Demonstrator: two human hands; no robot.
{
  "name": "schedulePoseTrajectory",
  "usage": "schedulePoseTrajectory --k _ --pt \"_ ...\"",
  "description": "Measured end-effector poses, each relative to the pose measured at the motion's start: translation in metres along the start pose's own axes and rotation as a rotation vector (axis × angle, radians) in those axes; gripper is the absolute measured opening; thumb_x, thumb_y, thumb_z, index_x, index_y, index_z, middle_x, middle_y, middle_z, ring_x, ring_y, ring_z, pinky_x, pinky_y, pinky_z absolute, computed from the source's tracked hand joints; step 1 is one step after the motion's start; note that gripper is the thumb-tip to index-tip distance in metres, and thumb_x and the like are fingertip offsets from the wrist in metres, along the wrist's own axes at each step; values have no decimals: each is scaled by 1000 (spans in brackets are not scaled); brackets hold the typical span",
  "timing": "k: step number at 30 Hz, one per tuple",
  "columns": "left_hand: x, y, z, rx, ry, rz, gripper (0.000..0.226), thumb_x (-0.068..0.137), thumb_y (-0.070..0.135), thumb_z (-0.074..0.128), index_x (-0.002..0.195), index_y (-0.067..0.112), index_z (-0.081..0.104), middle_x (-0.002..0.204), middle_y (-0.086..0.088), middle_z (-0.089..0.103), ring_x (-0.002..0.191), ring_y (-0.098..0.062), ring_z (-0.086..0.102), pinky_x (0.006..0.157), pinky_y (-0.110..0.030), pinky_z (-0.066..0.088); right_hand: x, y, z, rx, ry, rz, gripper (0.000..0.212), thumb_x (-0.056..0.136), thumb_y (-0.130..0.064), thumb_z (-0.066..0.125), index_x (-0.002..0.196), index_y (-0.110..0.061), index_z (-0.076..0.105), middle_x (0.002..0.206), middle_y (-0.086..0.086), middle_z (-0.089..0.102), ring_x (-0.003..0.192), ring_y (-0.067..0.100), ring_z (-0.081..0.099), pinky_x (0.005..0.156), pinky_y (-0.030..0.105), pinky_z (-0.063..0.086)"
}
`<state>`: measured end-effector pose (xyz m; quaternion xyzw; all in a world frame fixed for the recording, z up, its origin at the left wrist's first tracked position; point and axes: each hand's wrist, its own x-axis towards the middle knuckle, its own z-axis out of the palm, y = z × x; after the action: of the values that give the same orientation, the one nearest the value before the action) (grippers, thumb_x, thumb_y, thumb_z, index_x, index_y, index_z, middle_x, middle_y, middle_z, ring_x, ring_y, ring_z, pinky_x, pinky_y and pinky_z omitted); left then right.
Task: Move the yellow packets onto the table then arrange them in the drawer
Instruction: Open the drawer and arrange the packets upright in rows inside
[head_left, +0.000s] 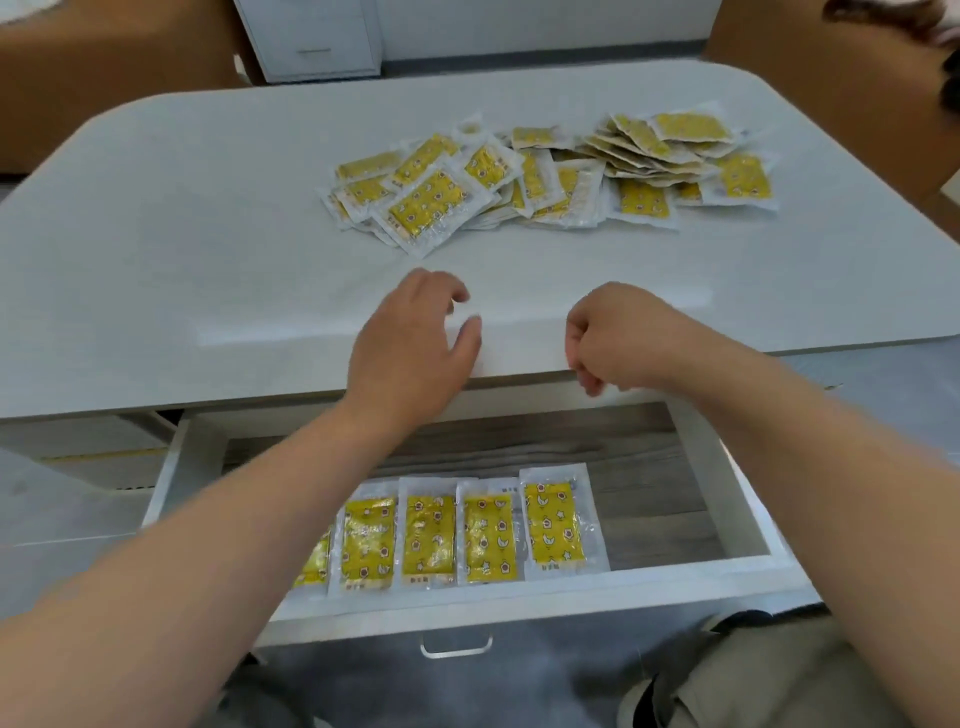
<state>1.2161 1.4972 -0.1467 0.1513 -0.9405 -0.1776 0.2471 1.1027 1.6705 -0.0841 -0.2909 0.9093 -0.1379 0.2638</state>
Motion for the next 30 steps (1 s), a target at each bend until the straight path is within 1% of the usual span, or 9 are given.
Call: schedulePoseTrajectory --k 4,9,13,15,18,21,24,27,30 --pt "66 -30 14 260 -153 -104 60 98 47 49 148 14 39 152 -7 40 138 -30 36 110 -47 34 30 15 0 -10 345 49 24 88 1 47 98 -7 68 101 9 68 93 29 66 84 43 59" --pt "98 -50 39 336 -246 -200 76 98 60 33 160 18 19 169 -2 10 155 -25 8 122 -49 19 63 30 29 -60 650 -19 45 89 -4 48 132 -17 49 139 5 45 126 28 43 101 41 38" --pt "96 -55 43 365 -188 -183 76 95 62 34 157 19 27 164 -4 27 150 -28 22 117 -49 24 102 23 25 -153 631 -38 61 97 -20 39 156 -16 26 168 5 16 154 28 13 122 48 19" --pt "95 -54 42 408 -105 -149 72 92 63 38 151 20 38 149 -6 45 137 -32 38 108 -50 33 119 20 18 -213 577 -63 66 99 -29 34 161 -16 15 171 3 4 157 26 2 126 51 9" --pt "93 -53 42 470 -55 -126 64 92 66 37 134 22 58 127 -7 54 121 -33 46 100 -47 36 135 20 13 -250 497 -68 71 100 -41 28 163 -19 4 171 1 1 157 22 -5 126 53 -1" --pt "91 -53 41 413 -4 -117 56 92 63 39 111 21 71 115 -4 58 113 -29 48 96 -45 37 134 22 14 -254 531 -47 71 101 -46 29 162 -16 11 168 5 19 157 25 5 125 53 0" --pt "88 -53 40 319 -17 -112 48 91 58 43 103 19 69 114 -1 61 110 -27 52 93 -43 41 131 22 15 -339 592 -5 68 100 -51 30 157 -15 29 153 13 39 147 32 25 121 53 15" --pt "86 -51 37 274 -57 -107 42 92 53 49 108 18 67 113 -1 64 110 -27 54 93 -42 43 131 21 13 -345 581 17 65 99 -57 28 145 -15 49 154 11 34 144 33 25 120 53 18" --pt "86 -49 34 318 -73 -105 43 93 55 49 107 19 68 109 -2 67 109 -28 55 92 -43 43 132 22 13 -310 541 -8 69 100 -57 28 152 -13 40 168 5 20 155 27 11 124 53 10"
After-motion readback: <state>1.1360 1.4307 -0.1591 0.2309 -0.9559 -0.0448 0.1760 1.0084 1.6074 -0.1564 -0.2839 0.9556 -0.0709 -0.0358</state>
